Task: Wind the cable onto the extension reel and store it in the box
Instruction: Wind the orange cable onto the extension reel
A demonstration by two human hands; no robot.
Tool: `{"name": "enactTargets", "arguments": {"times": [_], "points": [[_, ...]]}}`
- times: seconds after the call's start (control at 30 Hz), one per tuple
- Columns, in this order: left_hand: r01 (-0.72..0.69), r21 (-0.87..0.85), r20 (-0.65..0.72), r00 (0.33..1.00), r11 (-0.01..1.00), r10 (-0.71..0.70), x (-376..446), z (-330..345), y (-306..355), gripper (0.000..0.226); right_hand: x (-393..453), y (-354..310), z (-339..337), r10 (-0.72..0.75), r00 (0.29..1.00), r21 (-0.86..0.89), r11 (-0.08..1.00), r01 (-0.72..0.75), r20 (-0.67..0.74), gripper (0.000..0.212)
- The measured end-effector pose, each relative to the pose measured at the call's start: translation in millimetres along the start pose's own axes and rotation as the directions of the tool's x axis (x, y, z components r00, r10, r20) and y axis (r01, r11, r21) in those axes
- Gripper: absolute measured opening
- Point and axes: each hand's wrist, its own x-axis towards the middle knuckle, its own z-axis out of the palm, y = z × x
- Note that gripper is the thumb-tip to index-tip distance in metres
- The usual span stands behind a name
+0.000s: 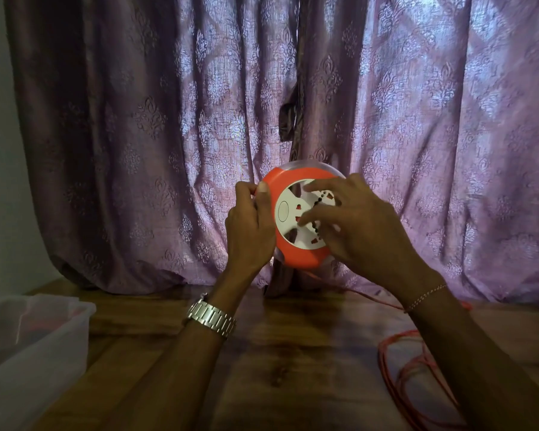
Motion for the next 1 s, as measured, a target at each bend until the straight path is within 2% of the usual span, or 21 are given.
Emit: {"name": "enactTargets", "arguments": {"times": [0.13, 0.37, 0.47, 0.57, 0.67, 0.77, 0.9, 1.0], "points": [[-0.015, 0.001, 0.009, 1.000, 1.000, 0.015, -1.0, -0.3, 2.8, 0.037, 0.1, 0.0, -0.2, -0.061, 0.986, -0.033, 0.997, 0.067, 0.158, 0.029], [-0.027, 0.010, 0.032, 0.999, 1.000, 0.027, -1.8, -1.5, 5.1, 0.039, 0.6, -0.5, -0.7, -0.004, 0.975, -0.108, 0.994, 0.028, 0.222, 0.035], [-0.026, 0.008, 0.034, 0.999, 1.000, 0.025, -1.6, -1.4, 4.0, 0.040, -2.3, 0.2, 0.7, 0.039, 0.981, -0.115, 0.993, -0.018, 0.190, 0.044], [-0.026, 0.016, 0.020, 0.999, 1.000, 0.026, -1.3, -1.0, 3.2, 0.039, -3.5, -1.0, 1.7, 0.136, 0.981, -0.102, 0.987, -0.123, 0.141, 0.051], [-0.021, 0.012, 0.011, 1.000, 1.000, 0.021, -1.5, 0.4, 3.2, 0.034, -1.4, -3.4, 4.2, 0.240, 0.970, -0.083, 0.968, -0.236, 0.041, 0.060], [-0.030, 0.017, 0.015, 0.999, 0.999, 0.030, -2.2, 1.5, 5.4, 0.035, -0.3, -4.6, 5.4, 0.257, 0.965, -0.048, 0.965, -0.259, -0.045, 0.064], [-0.022, 0.020, 0.023, 1.000, 1.000, 0.022, -2.0, 1.6, 4.1, 0.034, -0.6, -4.0, 3.7, 0.182, 0.982, -0.126, 0.974, -0.186, -0.044, 0.056], [-0.023, 0.033, 0.015, 1.000, 0.999, 0.022, -2.0, 0.7, 3.9, 0.034, 0.6, 1.1, -0.7, 0.040, 0.998, -0.063, 0.997, -0.043, -0.045, 0.028]]}}
